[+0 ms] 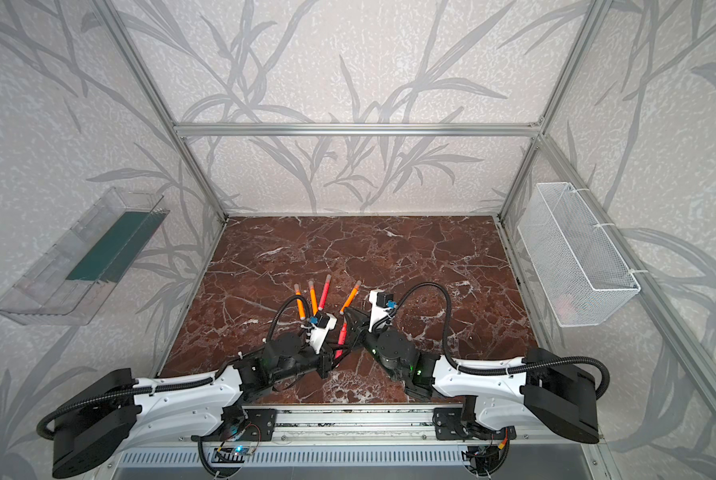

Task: Insert the pens into the pen caps
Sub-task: 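Lower the cap with the right gripper onto the pink marker tip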

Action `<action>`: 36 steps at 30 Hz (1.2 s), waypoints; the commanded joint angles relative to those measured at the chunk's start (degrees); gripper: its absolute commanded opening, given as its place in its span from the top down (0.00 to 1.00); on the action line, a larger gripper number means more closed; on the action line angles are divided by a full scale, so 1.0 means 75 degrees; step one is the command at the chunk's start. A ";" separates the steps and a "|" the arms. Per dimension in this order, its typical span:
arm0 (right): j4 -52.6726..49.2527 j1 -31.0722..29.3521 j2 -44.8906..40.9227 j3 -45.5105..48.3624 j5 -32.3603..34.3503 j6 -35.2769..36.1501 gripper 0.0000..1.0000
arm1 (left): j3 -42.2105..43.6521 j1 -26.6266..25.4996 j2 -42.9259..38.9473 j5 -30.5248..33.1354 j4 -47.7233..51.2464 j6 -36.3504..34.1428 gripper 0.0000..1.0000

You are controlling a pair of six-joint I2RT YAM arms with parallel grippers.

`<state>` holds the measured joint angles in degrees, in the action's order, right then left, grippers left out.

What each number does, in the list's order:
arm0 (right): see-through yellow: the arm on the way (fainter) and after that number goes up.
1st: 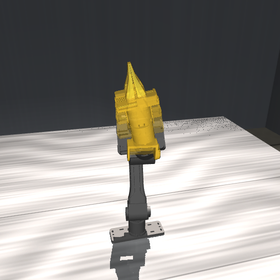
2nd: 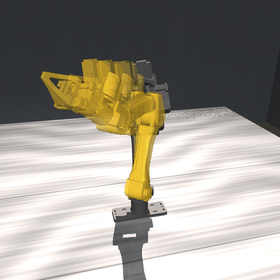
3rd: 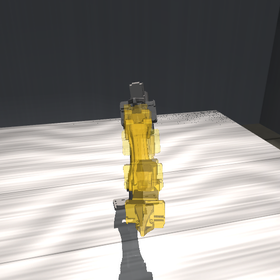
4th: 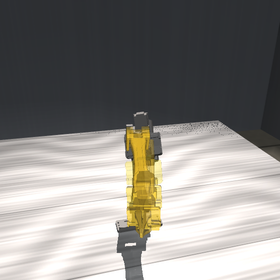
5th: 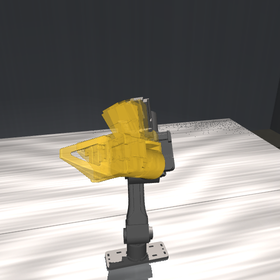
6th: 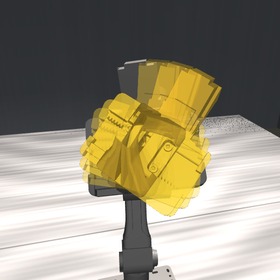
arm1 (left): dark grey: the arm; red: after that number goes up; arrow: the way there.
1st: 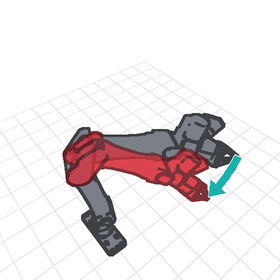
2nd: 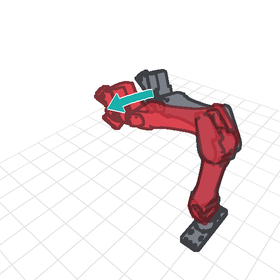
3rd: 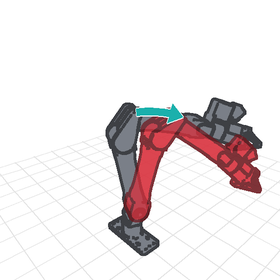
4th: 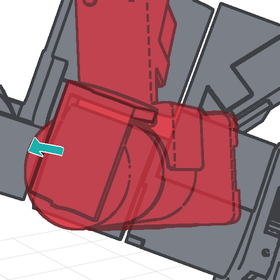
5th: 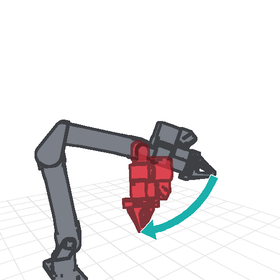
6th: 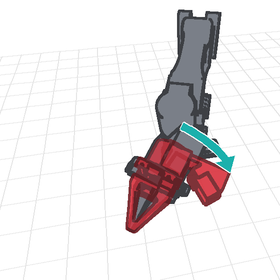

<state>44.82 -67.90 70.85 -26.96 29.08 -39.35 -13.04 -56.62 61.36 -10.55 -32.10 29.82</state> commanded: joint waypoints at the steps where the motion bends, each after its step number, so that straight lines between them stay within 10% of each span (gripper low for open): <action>1: 0.0297 0.0037 0.0105 -0.0287 0.0135 0.0040 1.00 | -0.0147 -0.0033 -0.0084 0.0057 -0.0098 0.0063 1.00; 36: 0.1229 -0.0290 0.1166 0.0277 -0.0226 -0.0540 1.00 | 0.0280 -0.0044 -0.0754 0.0947 -0.0133 0.0597 1.00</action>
<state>52.29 -68.93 78.39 -26.39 27.77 -42.30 -11.86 -56.71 57.45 -7.38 -30.70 31.79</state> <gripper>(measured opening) 0.150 0.157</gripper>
